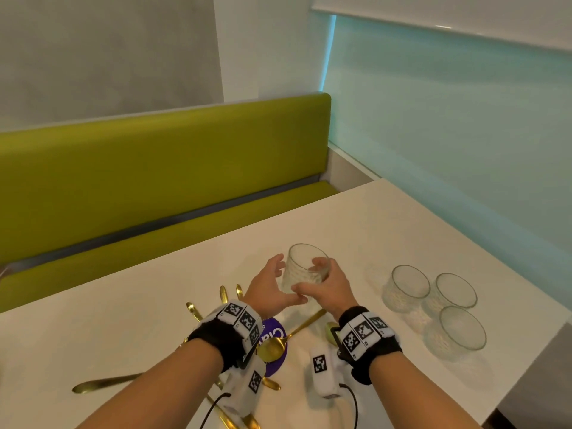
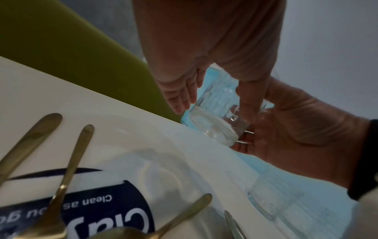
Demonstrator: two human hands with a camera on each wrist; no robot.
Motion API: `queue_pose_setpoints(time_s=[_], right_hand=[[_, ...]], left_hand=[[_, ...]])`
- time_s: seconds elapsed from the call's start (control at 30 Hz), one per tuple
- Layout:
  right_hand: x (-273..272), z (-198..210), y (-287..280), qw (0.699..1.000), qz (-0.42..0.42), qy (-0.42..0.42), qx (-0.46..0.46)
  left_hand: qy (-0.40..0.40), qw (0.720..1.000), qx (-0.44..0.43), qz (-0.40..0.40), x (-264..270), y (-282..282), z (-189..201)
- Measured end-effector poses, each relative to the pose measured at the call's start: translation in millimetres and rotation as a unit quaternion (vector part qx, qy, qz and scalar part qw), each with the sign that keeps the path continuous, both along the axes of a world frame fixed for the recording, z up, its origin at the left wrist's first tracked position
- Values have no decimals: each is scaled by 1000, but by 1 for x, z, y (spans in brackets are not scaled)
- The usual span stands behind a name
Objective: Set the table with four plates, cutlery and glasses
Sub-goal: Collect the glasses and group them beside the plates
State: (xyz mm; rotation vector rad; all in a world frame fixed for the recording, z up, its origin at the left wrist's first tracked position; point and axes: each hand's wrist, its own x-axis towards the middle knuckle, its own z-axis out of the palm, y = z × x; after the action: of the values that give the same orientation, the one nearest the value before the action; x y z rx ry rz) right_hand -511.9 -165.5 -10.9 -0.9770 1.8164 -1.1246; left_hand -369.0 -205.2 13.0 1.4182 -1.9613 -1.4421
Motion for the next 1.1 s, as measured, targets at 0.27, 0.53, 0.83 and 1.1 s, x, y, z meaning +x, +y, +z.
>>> queue_pose_setpoints(time_s=[0.27, 0.53, 0.83, 1.1], right_hand=[[-9, 1, 15, 994, 44, -99, 2], [-85, -35, 56, 941, -294, 10, 167], [-109, -39, 43, 885, -441, -21, 150], [-113, -52, 41, 894, -435, 30, 102]], left_hand=[[19, 1000, -17, 10, -8, 9, 3], [-7, 995, -38, 90, -8, -3, -2], [-15, 992, -36, 116, 0, -9, -4], [-18, 990, -25, 136, 14, -10, -6]])
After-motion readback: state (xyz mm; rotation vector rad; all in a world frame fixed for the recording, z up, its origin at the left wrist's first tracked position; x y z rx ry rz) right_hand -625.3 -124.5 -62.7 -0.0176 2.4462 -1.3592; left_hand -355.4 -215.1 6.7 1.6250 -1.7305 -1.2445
